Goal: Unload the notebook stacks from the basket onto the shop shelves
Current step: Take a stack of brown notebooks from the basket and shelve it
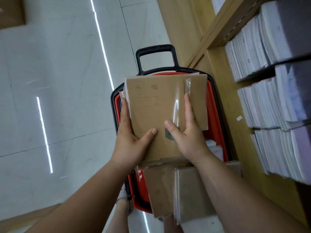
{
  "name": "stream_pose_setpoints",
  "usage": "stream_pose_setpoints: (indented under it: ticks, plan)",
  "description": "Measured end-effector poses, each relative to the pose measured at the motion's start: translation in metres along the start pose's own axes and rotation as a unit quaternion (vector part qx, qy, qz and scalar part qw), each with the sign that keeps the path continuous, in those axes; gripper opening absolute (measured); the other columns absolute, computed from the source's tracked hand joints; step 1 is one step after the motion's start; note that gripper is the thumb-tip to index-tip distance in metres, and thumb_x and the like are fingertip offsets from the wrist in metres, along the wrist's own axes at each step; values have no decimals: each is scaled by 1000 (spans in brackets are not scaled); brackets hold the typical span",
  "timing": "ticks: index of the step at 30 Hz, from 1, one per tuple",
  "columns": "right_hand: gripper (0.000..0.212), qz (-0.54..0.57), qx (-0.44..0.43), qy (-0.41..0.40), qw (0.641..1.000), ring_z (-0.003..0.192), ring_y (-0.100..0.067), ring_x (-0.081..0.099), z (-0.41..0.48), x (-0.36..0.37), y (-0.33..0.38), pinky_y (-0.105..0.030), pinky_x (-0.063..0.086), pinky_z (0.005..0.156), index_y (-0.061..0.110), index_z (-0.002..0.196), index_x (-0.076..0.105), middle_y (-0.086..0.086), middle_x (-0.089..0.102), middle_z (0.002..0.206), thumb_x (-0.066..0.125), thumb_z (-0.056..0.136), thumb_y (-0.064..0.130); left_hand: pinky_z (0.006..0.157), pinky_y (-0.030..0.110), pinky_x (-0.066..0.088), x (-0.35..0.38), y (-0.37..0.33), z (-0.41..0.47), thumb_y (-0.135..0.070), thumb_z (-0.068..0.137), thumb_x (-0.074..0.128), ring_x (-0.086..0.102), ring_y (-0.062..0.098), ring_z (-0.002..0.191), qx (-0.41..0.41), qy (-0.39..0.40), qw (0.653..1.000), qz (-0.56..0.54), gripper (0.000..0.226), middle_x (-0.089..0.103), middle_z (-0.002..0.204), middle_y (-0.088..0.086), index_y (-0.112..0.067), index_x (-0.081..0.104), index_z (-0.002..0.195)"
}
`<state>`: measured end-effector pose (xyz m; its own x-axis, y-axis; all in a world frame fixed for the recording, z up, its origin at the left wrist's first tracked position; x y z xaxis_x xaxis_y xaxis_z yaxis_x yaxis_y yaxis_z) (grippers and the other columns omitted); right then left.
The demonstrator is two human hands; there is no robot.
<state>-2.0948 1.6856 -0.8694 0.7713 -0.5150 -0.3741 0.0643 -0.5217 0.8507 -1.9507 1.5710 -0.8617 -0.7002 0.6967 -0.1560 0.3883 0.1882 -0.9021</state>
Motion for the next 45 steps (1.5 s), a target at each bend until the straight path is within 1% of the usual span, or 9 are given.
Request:
stream_pose_setpoints:
  ticks: [6, 11, 15, 23, 27, 31, 38, 41, 45]
  plan:
    - [91, -6, 0, 20, 1000, 145, 14, 8, 8, -5, -2, -16, 13, 114, 62, 152, 1, 33, 10, 156, 69, 95, 39, 103, 25, 50, 4, -7, -1, -5, 93, 68, 45, -13, 131, 1, 18, 999, -47, 105, 33, 130, -60, -48, -4, 156]
    - [92, 6, 14, 30, 999, 153, 4, 4, 3, -4, -1, -28, 11, 123, 54, 157, -4, 24, 6, 166, 65, 98, 38, 108, 31, 48, 5, -7, -3, -10, 92, 71, 46, -10, 131, -6, 4, 999, -42, 106, 35, 127, -60, -50, -3, 155]
    - [98, 13, 29, 28, 999, 141, 17, 4, -6, -4, -1, -9, 9, 111, 41, 160, -15, 30, 3, 158, 63, 100, 32, 111, 39, 47, 5, -9, -9, -12, 90, 73, 44, -8, 135, -6, 16, 1000, -22, 110, 32, 131, -59, -58, -6, 150]
    - [105, 1, 5, 35, 999, 154, -2, 17, 6, -2, 7, -40, 22, 127, 42, 162, 1, 19, 16, 168, 76, 88, 39, 103, 25, 50, 1, -10, -11, -7, 96, 65, 45, -13, 131, -5, 22, 997, -69, 102, 30, 132, -60, -56, -4, 152]
    - [101, 5, -3, 46, 999, 150, 4, 21, 11, -2, 10, -24, 22, 122, 40, 163, 4, 21, 21, 165, 75, 92, 31, 109, 39, 48, 0, -10, -13, -7, 99, 60, 38, 0, 143, 8, -7, 997, -78, 97, 17, 159, -36, -67, 0, 146]
    - [101, 6, 5, 59, 998, 137, 25, 18, 8, -2, 7, 3, 17, 105, 39, 163, 0, 32, 17, 154, 72, 94, 23, 112, 42, 45, 0, -10, -13, -6, 98, 61, 36, 0, 144, 17, -14, 997, -77, 96, 20, 156, -38, -70, 4, 143]
    - [99, -49, 13, 18, 999, 153, -11, 21, 4, -6, 5, -50, 25, 125, 52, 158, 1, 15, 21, 167, 70, 86, 53, 109, 46, 48, 4, -7, -20, -10, 94, 68, 42, 7, 142, 10, -31, 997, -74, 96, 30, 159, -23, -72, 12, 141]
    - [97, -73, 27, -8, 997, 151, -16, 24, -2, -6, 3, -52, 27, 123, 51, 158, 5, 8, 27, 163, 71, 87, 53, 100, 27, 53, 4, -4, -23, -1, 94, 66, 50, -5, 131, -11, -39, 993, -108, 101, 37, 144, -42, -59, 7, 152]
    - [97, -93, 29, -14, 995, 150, -19, 22, -7, 0, 4, -50, 24, 124, 47, 160, 5, 3, 30, 159, 71, 89, 49, 108, 39, 49, -1, 3, -19, -6, 92, 70, 49, 0, 135, -32, -47, 991, -123, 106, 29, 153, -35, -56, -1, 154]
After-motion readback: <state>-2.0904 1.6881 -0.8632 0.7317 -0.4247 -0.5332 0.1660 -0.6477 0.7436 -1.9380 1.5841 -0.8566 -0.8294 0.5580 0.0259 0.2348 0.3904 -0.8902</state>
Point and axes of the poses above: each hand's wrist, its own z-axis towards the middle knuckle, its own x-axis out of the palm, y = z × x, the point moved 4 cm from there along z, towards the middle knuckle
